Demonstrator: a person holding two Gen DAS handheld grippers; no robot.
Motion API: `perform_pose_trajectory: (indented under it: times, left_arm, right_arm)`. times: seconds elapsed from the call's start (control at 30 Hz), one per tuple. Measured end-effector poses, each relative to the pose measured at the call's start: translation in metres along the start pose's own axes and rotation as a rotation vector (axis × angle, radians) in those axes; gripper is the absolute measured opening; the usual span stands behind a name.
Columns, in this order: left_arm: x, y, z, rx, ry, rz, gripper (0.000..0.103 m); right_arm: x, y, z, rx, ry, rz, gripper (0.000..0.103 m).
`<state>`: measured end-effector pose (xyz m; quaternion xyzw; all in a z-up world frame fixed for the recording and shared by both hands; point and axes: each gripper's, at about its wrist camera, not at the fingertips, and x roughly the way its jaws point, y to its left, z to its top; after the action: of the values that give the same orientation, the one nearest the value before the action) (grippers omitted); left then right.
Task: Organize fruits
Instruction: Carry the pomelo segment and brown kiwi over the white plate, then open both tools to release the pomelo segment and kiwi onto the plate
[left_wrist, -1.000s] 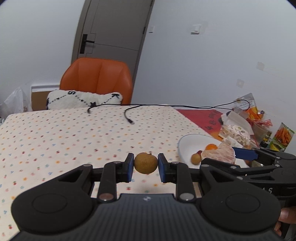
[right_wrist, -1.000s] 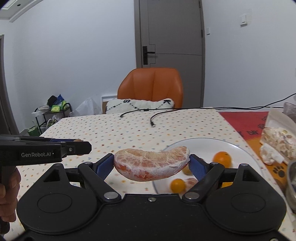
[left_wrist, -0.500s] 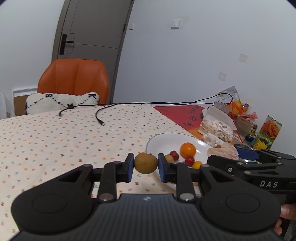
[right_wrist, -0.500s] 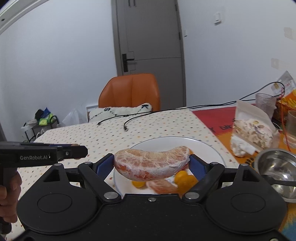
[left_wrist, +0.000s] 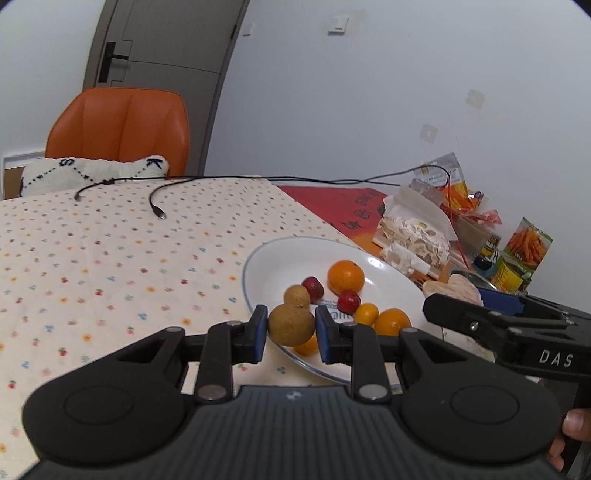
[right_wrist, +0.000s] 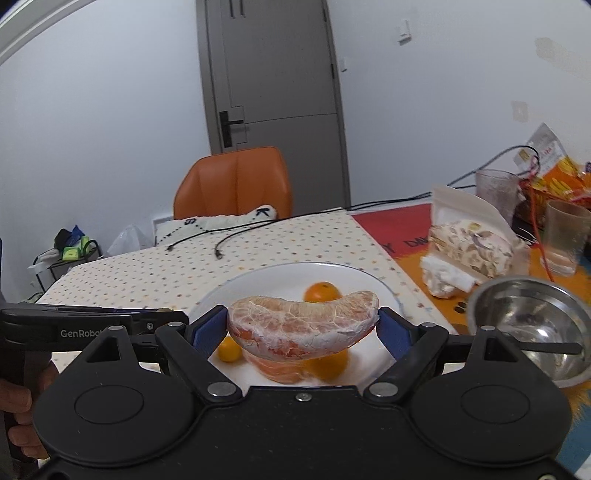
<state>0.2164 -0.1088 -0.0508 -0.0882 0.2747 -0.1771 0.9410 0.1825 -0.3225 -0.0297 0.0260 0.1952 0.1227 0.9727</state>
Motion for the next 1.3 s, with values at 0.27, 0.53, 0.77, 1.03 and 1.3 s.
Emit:
perform_pose_trajectory:
  times: [0.27,0.53,0.77,1.03,1.3]
  left_arm:
    - [0.02,-0.016,0.003,0.021,0.025,-0.02,0.026]
    - [0.035,-0.021,0.009,0.019,0.029,-0.02,0.026]
    - [0.042,-0.014,0.014,0.006,0.028,0.012,0.029]
    - [0.036,-0.007,0.015,-0.008,0.029,0.041,0.03]
    - [0.027,-0.003,0.016,-0.014,0.027,0.059,0.037]
  right_arm:
    - [0.005,-0.026,-0.006,0.037,0.009,-0.033,0.084]
    - [0.015,-0.034,-0.007,0.051,0.015,-0.037,0.084]
    - [0.024,-0.035,-0.005,0.057,0.018,-0.033,0.084]
    - [0.037,-0.029,0.0,0.054,0.012,-0.012,0.084]
    - [0.041,-0.024,0.004,0.048,0.001,0.015,0.09]
